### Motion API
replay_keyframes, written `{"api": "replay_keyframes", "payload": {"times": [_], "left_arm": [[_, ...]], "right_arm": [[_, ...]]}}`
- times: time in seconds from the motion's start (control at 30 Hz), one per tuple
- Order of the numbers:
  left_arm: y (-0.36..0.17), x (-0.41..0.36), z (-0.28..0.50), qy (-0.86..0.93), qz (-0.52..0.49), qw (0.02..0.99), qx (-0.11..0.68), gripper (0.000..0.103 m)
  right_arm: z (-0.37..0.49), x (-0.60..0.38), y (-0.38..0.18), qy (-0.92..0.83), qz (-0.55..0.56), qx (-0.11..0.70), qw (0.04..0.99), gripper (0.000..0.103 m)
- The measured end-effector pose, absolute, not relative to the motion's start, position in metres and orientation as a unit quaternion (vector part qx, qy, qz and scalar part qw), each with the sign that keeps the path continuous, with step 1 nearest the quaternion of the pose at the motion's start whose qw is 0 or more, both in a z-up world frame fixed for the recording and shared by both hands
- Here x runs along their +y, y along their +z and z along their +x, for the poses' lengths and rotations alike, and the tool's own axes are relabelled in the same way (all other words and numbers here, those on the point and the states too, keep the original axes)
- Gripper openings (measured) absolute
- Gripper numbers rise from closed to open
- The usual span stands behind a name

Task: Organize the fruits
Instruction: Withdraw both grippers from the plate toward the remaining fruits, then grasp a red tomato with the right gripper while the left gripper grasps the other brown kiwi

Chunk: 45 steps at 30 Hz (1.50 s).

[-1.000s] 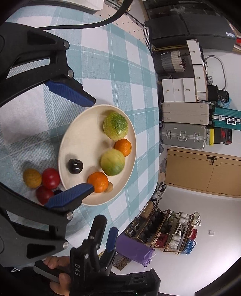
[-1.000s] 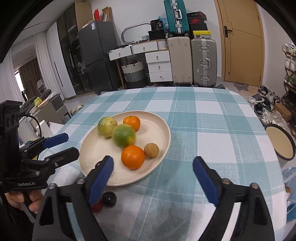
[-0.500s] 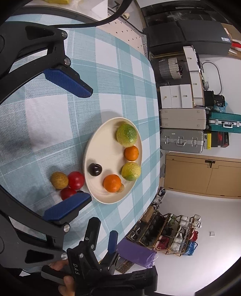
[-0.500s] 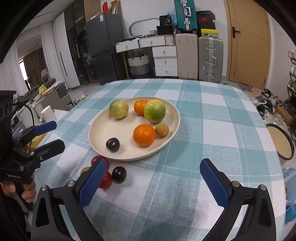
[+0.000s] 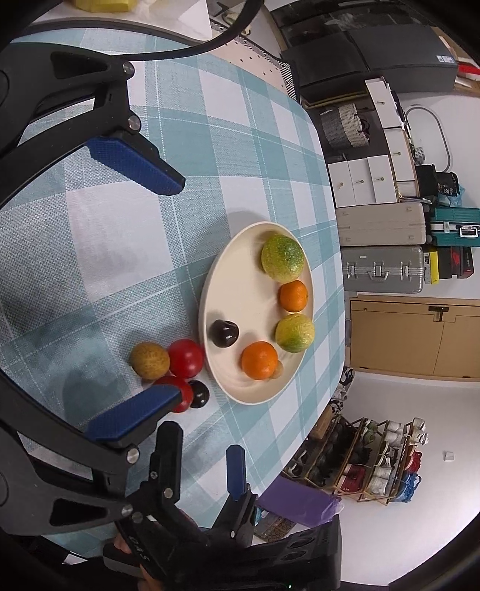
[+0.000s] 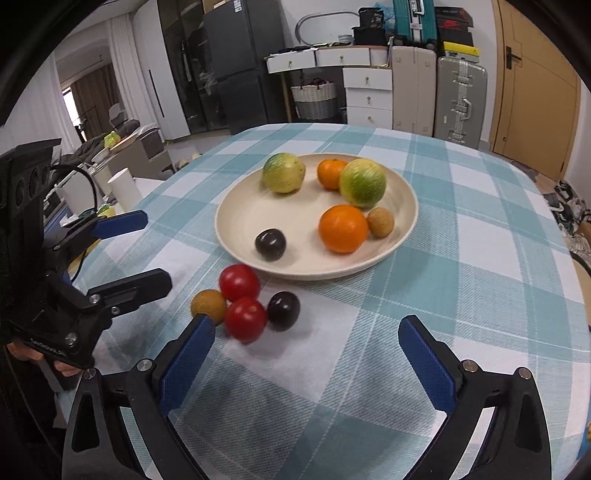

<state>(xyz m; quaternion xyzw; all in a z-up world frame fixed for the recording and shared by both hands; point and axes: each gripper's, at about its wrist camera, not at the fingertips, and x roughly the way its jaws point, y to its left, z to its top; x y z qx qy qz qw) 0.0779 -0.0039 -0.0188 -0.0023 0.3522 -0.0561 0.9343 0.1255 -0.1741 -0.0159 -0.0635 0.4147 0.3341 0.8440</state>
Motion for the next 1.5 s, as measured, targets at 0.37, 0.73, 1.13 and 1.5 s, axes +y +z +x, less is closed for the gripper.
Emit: {"api": "replay_keyframes", "payload": {"times": [0.37, 0.73, 1.13, 1.5], "left_arm": [[-0.022, 0.003, 0.083, -0.054, -0.015, 0.932, 0.359, 0.102], [-0.024, 0.004, 0.085, -0.051, -0.017, 0.930, 0.364, 0.102], [-0.028, 0.005, 0.087, -0.056, -0.023, 0.925, 0.375, 0.102], [-0.030, 0.004, 0.088, -0.060, -0.022, 0.923, 0.379, 0.102]], "right_arm": [[0.114, -0.161, -0.018, 0.392, -0.051, 0.428, 0.812, 0.065], [0.107, -0.152, -0.019, 0.419, -0.057, 0.430, 0.798, 0.049], [0.111, -0.145, -0.024, 0.407, -0.068, 0.435, 0.800, 0.040], [0.112, -0.139, -0.025, 0.398, -0.079, 0.429, 0.807, 0.028]]}}
